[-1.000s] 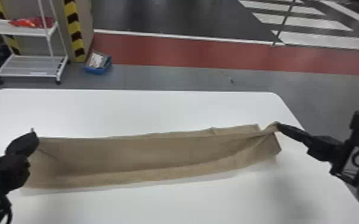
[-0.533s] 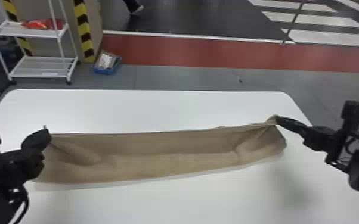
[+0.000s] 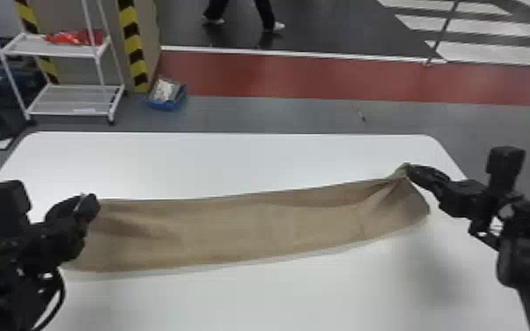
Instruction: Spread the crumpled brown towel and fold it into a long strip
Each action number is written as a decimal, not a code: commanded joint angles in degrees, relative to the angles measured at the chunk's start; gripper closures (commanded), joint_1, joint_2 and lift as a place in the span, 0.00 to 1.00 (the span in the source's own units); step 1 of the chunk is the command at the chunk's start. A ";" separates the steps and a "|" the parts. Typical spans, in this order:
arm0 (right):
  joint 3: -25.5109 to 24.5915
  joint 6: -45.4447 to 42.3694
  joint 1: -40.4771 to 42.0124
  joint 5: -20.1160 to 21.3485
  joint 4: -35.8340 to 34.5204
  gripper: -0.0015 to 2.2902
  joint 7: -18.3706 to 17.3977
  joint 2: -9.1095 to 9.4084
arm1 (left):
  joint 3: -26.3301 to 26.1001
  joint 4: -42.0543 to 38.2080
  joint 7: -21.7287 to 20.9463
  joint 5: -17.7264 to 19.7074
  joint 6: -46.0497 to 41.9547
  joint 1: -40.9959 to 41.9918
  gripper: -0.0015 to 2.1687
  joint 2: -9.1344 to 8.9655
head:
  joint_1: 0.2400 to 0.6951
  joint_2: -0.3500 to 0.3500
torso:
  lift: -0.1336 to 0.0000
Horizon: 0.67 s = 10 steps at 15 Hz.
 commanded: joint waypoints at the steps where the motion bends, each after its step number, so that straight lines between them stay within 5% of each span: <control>1: 2.54 -9.89 -0.63 -0.40 3.07 0.00 -2.68 0.33 | -0.10 0.67 -0.26 -0.87 -0.70 -0.38 0.03 -0.08 | 1.00 0.34 | 0.07; 6: 1.40 -8.31 2.09 -0.93 1.05 0.02 -3.12 0.33 | 3.07 -2.76 -0.26 0.54 -5.09 3.93 0.03 0.10 | 1.00 0.37 | 0.07; 10: -1.85 2.59 8.77 -2.42 -8.62 0.03 -1.89 -0.20 | 6.58 -6.72 -0.97 6.08 -4.92 8.15 0.03 0.19 | 1.00 0.38 | 0.07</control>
